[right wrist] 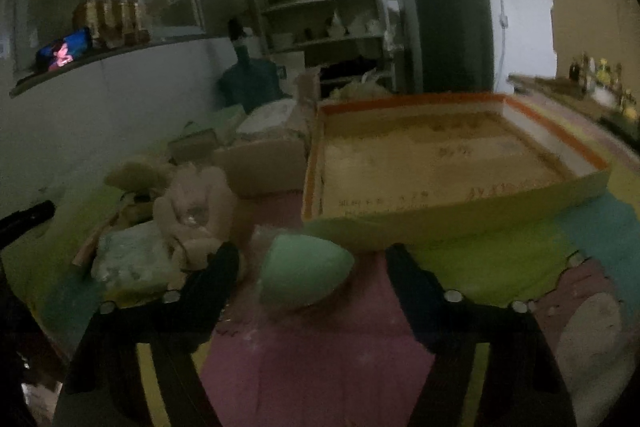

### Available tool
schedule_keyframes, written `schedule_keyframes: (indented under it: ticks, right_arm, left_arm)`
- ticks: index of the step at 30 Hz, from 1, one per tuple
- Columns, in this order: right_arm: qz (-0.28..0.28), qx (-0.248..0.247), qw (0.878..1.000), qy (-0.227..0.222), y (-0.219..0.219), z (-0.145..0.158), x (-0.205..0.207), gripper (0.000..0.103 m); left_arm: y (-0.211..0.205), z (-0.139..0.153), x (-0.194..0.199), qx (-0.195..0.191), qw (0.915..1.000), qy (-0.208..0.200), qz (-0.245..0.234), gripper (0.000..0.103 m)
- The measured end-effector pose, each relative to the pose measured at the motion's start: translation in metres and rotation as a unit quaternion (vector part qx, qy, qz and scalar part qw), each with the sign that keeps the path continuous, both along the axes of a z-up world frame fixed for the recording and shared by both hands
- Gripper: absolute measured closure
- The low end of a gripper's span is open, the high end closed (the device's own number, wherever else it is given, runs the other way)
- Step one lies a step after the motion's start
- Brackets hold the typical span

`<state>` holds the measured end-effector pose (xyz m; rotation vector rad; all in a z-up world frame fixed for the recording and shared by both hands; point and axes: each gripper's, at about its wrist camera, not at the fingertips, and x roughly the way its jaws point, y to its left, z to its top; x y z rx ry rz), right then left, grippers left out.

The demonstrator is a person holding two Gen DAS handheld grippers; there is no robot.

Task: Organize soft objects
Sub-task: 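Grasp the white-green packaged towel with the left gripper while the right grasps the green puff, then carry both items over the cardboard tray and lower them inside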

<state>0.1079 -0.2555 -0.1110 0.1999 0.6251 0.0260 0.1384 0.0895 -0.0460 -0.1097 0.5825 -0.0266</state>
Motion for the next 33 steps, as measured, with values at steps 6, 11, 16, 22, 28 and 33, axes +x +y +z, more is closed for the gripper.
schedule_keyframes:
  ticks: [6, 11, 16, 22, 28, 33]
  right_arm:
    - [0.021, 0.03, 0.999, 0.015, 0.0, -0.007, 0.003, 0.048]
    - [0.028, 0.027, 0.999, 0.005, 0.003, -0.004, -0.001, 0.055]
    - [0.035, 0.039, 0.998, -0.021, 0.001, 0.008, -0.013, 0.055]
    - [0.033, 0.036, 0.997, -0.063, -0.007, 0.03, -0.029, 0.055]
    - [0.013, 0.033, 0.995, -0.091, -0.033, 0.045, -0.042, 0.055]
    - [-0.007, 0.018, 0.994, -0.109, -0.059, 0.053, -0.051, 0.055]
  left_arm:
    - [-0.02, -0.002, -0.005, 0.003, 0.9998, 0.003, -0.021, 0.06]
    - [-0.029, 0.003, -0.018, 0.006, 0.9997, -0.006, -0.025, 0.06]
    - [-0.042, 0.011, -0.024, 0.007, 0.9991, -0.019, -0.037, 0.06]
    - [-0.072, 0.024, -0.028, -0.003, 0.9971, -0.038, -0.066, 0.06]
    - [-0.113, 0.033, -0.023, -0.01, 0.9932, -0.047, -0.107, 0.06]
    - [-0.149, 0.038, -0.016, -0.014, 0.9889, -0.051, -0.139, 0.06]
